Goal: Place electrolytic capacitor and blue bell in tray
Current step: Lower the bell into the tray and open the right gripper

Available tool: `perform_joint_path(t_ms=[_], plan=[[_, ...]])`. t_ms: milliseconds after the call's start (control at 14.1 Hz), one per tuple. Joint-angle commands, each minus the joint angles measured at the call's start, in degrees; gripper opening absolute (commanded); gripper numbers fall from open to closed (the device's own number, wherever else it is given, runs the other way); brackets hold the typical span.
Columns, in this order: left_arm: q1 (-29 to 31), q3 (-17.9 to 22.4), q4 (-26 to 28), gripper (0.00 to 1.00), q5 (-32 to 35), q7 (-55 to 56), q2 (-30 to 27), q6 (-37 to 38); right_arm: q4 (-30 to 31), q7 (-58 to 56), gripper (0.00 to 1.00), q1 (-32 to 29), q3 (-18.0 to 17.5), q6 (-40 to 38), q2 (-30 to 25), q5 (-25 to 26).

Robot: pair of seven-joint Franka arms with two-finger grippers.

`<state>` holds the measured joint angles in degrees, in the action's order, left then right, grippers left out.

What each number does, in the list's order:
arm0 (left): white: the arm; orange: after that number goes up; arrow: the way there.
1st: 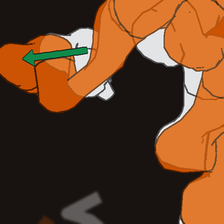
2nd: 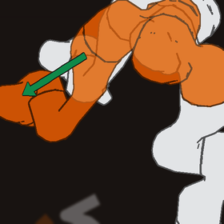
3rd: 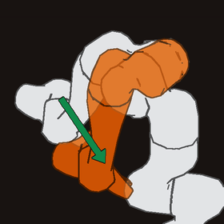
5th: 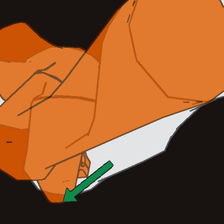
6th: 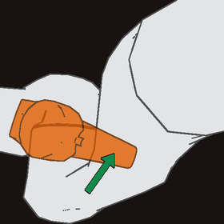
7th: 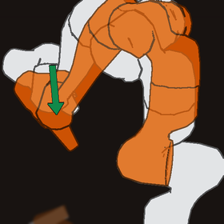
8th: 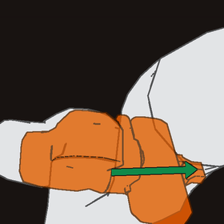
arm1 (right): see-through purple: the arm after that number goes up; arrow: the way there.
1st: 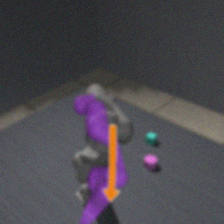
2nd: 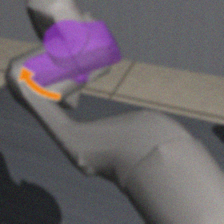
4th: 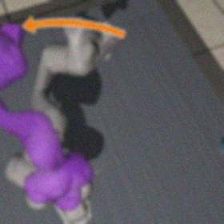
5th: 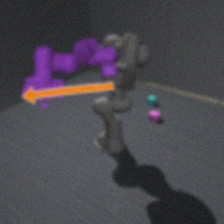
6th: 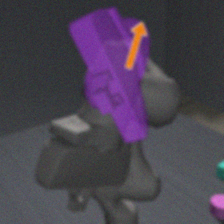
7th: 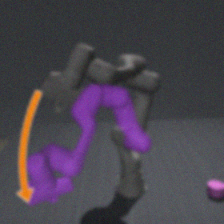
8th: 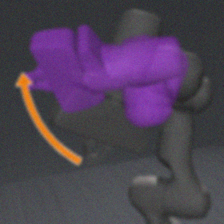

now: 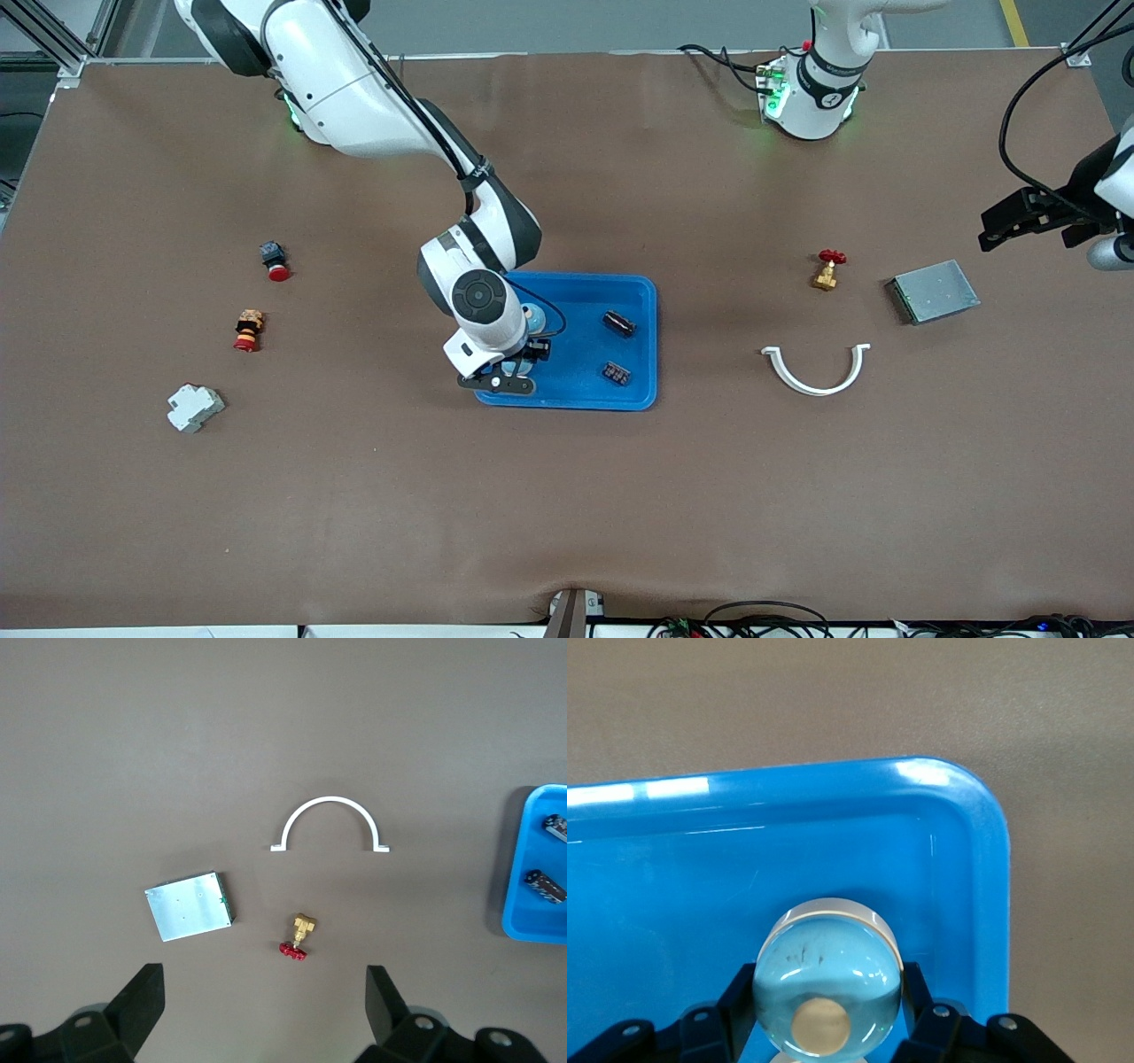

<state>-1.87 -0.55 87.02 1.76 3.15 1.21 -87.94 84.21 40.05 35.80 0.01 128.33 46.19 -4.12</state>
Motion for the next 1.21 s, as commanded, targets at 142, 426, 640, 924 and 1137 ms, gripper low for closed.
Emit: perform_joint_path(t_ms=[142,426,640,924,1137], plan=[[0.29,-1.47,2.36,1.0,0.18,-1.13,-4.55,4.24,-2.29,0.12,0.03,0.59,0.61,-0.27,1.62,-0.36],[0.38,-1.56,2.98,1.0,-1.84,-2.54,-4.82,2.16,-2.29,0.12,0.45,0.59,0.61,-0.45,1.45,-0.19],[0.29,-1.56,2.63,1.0,-1.85,-3.07,-4.29,2.07,-2.29,0.12,1.0,0.5,0.61,-0.53,1.19,-0.1],[0.29,-1.47,2.45,1.0,-1.76,-3.24,-4.11,1.89,-2.29,-0.23,1.0,0.15,0.61,-1.23,0.14,-0.1],[0.2,-1.47,2.45,1.0,-1.41,-3.15,-4.11,1.89,-2.29,-0.41,1.0,-0.2,0.61,-7.89,-3.98,-0.1]])
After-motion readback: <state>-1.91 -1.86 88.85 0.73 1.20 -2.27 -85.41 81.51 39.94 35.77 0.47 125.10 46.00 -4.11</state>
